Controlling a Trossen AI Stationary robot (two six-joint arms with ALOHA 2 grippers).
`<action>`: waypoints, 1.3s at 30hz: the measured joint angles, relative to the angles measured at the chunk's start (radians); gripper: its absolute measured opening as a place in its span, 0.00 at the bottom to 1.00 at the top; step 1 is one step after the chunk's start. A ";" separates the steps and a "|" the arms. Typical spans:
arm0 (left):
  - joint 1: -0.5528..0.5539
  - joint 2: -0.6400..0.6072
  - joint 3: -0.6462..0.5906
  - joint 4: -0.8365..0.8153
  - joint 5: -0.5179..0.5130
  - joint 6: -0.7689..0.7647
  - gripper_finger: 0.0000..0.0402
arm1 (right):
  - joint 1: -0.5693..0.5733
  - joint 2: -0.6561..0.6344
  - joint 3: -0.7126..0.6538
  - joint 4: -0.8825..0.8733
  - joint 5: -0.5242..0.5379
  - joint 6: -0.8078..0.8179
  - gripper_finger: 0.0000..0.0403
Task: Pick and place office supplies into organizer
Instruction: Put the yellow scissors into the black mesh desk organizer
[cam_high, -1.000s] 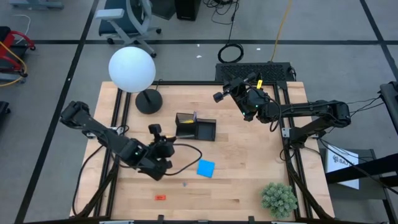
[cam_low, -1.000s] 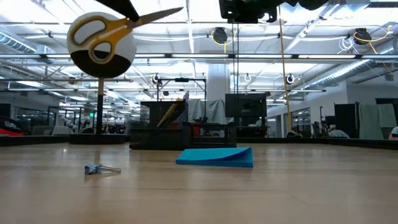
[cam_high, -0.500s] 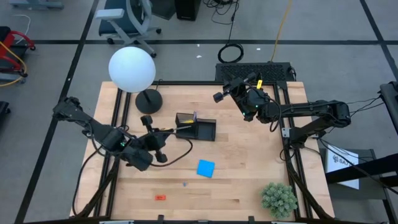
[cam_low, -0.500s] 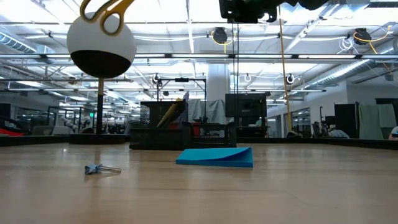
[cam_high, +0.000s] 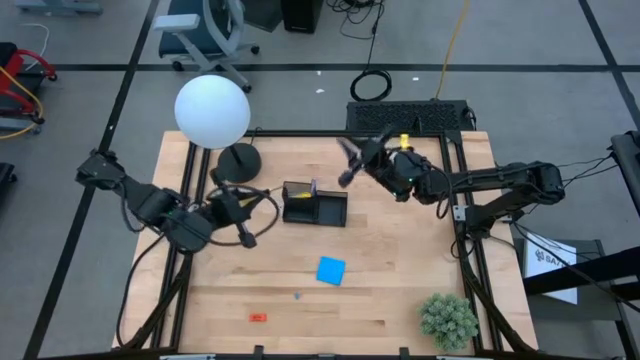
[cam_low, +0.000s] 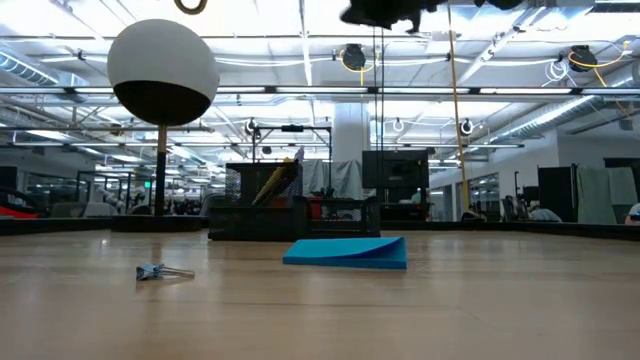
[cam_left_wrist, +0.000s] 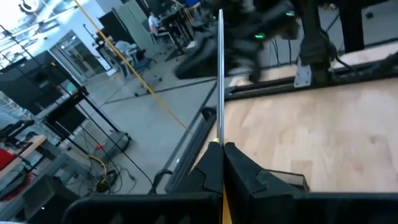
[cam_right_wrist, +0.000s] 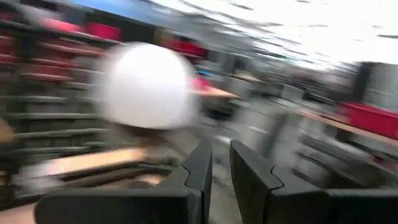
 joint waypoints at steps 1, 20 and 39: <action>0.000 -0.009 0.000 0.005 -0.001 0.009 0.00 | 0.008 0.000 0.000 0.002 -0.073 0.000 0.12; 0.009 -0.074 0.000 0.234 0.047 0.152 0.00 | 0.070 0.000 0.000 0.046 -0.502 0.070 0.19; 0.107 -0.043 -0.001 0.403 0.318 0.176 0.00 | 0.070 0.118 0.000 0.256 -0.558 0.118 0.72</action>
